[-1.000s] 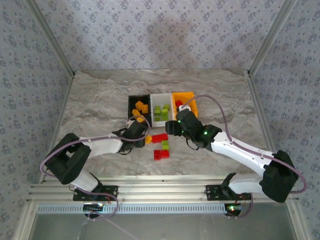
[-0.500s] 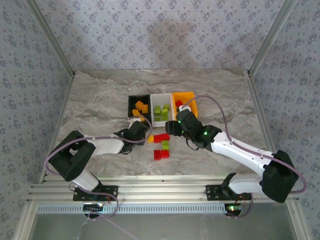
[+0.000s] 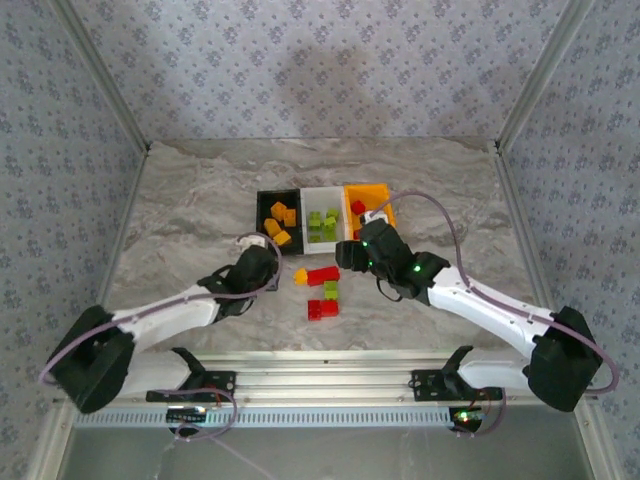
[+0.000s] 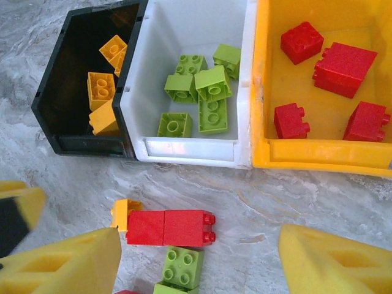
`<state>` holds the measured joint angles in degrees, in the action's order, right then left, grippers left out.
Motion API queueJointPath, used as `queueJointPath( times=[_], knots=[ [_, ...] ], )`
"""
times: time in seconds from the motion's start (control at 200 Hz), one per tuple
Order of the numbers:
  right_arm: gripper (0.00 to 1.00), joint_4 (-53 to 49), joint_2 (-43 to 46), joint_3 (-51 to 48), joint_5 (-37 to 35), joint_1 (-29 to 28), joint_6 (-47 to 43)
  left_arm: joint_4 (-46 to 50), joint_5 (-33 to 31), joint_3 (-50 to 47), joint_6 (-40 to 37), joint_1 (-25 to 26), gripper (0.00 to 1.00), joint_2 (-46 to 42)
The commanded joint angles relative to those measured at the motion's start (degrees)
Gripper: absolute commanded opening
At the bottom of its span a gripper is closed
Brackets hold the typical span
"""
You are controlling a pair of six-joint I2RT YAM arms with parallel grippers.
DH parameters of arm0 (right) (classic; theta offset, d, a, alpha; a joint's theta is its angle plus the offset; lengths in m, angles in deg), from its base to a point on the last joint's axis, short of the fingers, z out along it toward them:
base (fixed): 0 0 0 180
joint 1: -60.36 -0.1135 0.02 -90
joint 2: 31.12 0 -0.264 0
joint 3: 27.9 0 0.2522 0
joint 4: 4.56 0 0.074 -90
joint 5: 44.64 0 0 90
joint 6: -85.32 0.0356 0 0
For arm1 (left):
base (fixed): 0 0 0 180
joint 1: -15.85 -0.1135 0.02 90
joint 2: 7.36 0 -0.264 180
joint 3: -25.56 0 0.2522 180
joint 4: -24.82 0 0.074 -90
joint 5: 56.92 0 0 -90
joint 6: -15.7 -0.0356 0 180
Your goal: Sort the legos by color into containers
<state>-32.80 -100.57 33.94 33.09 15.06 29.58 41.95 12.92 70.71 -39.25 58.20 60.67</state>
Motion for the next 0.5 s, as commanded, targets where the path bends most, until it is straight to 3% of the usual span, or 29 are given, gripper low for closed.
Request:
queueJointPath(
  times=[0.0, 0.27, 0.395, 0.495],
  knots=[
    [0.71, 0.3, 1.4, -1.4, -1.4, 0.6, 1.3, 4.7, 0.8, 5.9, 0.4, -1.5, 0.29, -1.1],
    [0.71, -1.3, 3.0, -3.2, -1.6, 0.8, 3.0, 2.8, 7.7, 21.7, -2.2, -9.3, 0.29, 17.4],
    [0.71, -1.8, 4.3, -4.4, -1.3, 0.8, 3.7, 4.3, 7.3, 27.6, -3.1, -10.6, 0.29, 24.6],
    [0.72, -1.4, 4.6, -5.2, 0.2, 0.7, 3.9, 6.0, 7.1, 30.7, -3.3, -12.1, 0.44, 28.0]
  ],
)
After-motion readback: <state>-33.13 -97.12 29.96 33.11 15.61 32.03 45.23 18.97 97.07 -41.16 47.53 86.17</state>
